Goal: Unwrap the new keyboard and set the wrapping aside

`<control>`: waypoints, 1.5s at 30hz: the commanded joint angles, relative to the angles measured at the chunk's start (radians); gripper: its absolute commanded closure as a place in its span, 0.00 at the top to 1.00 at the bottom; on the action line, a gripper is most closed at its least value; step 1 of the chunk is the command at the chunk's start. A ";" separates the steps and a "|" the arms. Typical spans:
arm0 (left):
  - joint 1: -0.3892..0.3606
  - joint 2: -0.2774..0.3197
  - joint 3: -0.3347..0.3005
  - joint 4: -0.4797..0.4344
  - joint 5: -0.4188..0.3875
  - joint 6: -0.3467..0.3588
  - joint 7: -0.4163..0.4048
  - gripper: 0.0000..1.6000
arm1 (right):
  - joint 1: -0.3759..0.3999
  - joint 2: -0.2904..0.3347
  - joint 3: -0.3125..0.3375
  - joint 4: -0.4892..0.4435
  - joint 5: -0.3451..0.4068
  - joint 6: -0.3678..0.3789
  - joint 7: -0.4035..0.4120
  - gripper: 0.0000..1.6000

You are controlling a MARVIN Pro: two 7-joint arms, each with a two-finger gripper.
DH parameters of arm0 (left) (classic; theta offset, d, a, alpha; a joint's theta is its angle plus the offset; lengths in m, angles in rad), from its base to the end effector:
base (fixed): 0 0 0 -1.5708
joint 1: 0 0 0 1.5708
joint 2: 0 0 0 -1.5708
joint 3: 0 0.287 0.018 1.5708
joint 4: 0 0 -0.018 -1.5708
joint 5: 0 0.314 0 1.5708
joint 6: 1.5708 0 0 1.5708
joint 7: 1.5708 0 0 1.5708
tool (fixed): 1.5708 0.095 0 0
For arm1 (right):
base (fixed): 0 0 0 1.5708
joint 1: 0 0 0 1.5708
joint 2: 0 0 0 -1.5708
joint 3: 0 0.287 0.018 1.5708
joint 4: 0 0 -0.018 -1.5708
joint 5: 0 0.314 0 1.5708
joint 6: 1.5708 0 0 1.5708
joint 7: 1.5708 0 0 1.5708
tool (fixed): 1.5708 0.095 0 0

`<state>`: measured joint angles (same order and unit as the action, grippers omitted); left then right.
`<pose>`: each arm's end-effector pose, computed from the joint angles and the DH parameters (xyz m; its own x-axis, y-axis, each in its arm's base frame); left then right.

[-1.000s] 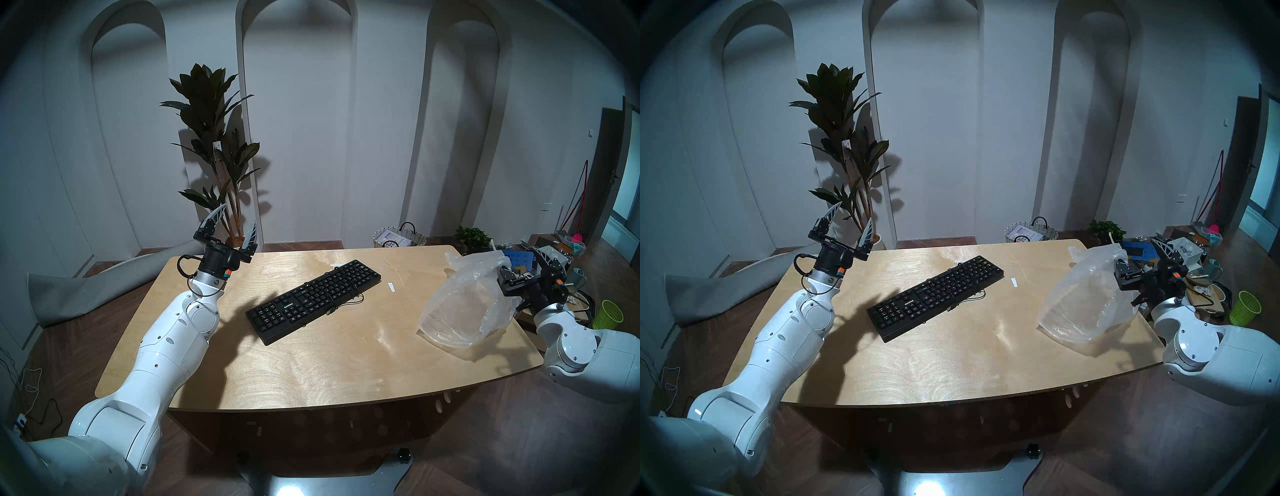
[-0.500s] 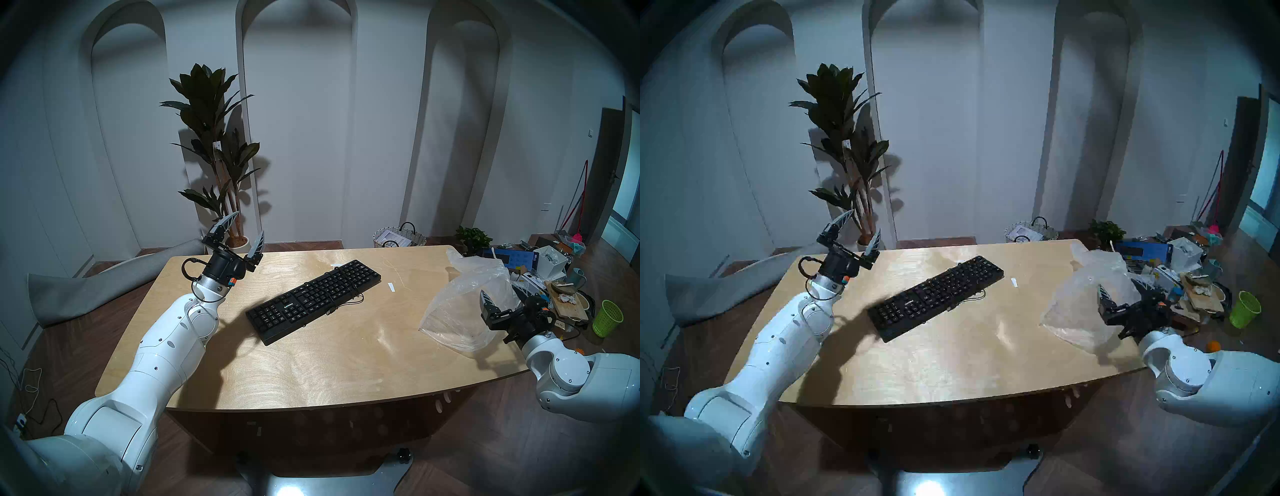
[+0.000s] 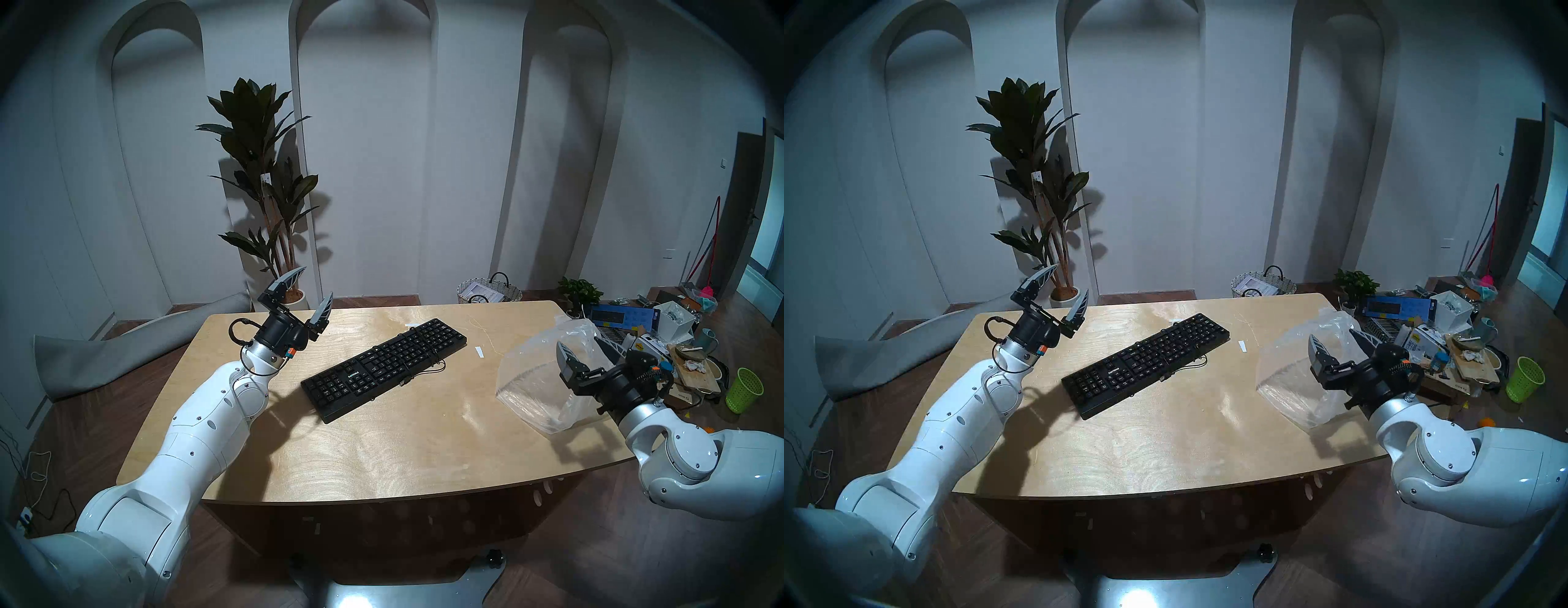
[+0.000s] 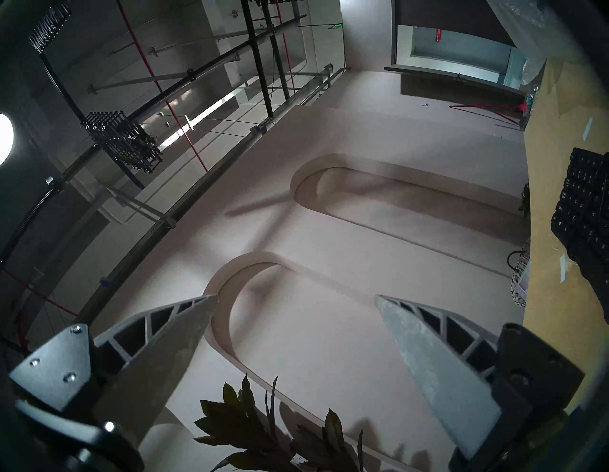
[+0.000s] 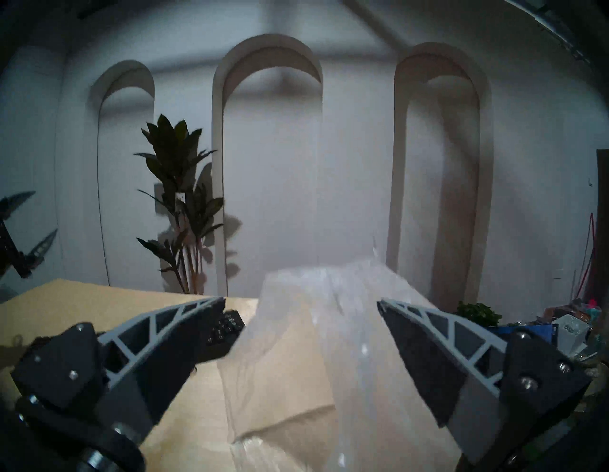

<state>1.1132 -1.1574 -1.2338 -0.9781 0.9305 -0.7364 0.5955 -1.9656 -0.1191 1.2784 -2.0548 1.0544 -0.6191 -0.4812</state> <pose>0.5043 0.0625 -0.2667 -0.6575 -0.7179 0.2287 0.2284 -0.4792 -0.8474 0.3218 -0.1310 -0.2009 -0.0909 -0.0193 0.9957 0.1515 -0.9884 -0.0053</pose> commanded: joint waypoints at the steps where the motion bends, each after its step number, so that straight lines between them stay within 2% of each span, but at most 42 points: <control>1: -0.022 0.003 -0.003 -0.009 0.007 -0.001 0.004 1.00 | 0.060 0.010 0.098 -0.046 0.012 -0.053 -0.008 1.00; 4: -0.024 0.000 -0.001 -0.011 0.011 -0.002 0.004 1.00 | 0.078 0.010 0.125 -0.060 0.012 -0.065 -0.005 1.00; 6: -0.030 -0.009 -0.001 -0.014 0.015 -0.003 0.006 1.00 | 0.118 0.011 0.184 -0.081 0.018 -0.092 -0.008 1.00; 9: -0.031 -0.016 -0.002 -0.017 0.014 -0.004 0.008 1.00 | 0.144 0.011 0.222 -0.082 0.024 -0.109 -0.017 1.00; 14: -0.026 -0.043 -0.017 -0.018 -0.009 0.000 0.019 1.00 | 0.195 0.012 0.306 -0.042 0.034 -0.156 -0.064 1.00; 17: -0.021 -0.086 -0.046 -0.017 -0.068 0.009 0.031 1.00 | 0.222 0.003 0.357 -0.012 0.054 -0.162 -0.100 1.00; 20: -0.018 -0.124 -0.072 -0.020 -0.135 0.007 0.035 1.00 | 0.219 0.005 0.371 0.012 0.050 -0.154 -0.119 1.00; 27: -0.008 -0.164 -0.111 -0.038 -0.280 -0.010 0.017 1.00 | 0.187 0.013 0.344 0.006 0.037 -0.128 -0.115 1.00; 34: 0.014 -0.183 -0.131 -0.069 -0.373 -0.011 0.011 1.00 | 0.165 0.013 0.307 -0.029 0.021 -0.110 -0.104 1.00; 39: 0.055 -0.208 -0.138 -0.100 -0.458 -0.009 -0.003 1.00 | 0.134 0.014 0.251 -0.077 0.002 -0.086 -0.083 1.00; 45: 0.088 -0.214 -0.154 -0.133 -0.524 -0.006 -0.018 1.00 | 0.128 0.014 0.228 -0.108 -0.016 -0.079 -0.073 1.00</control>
<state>1.1719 -1.3505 -1.3714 -1.0523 0.4743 -0.7443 0.5874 -1.8279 -0.1099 1.5115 -2.1192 1.0615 -0.7004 -0.5677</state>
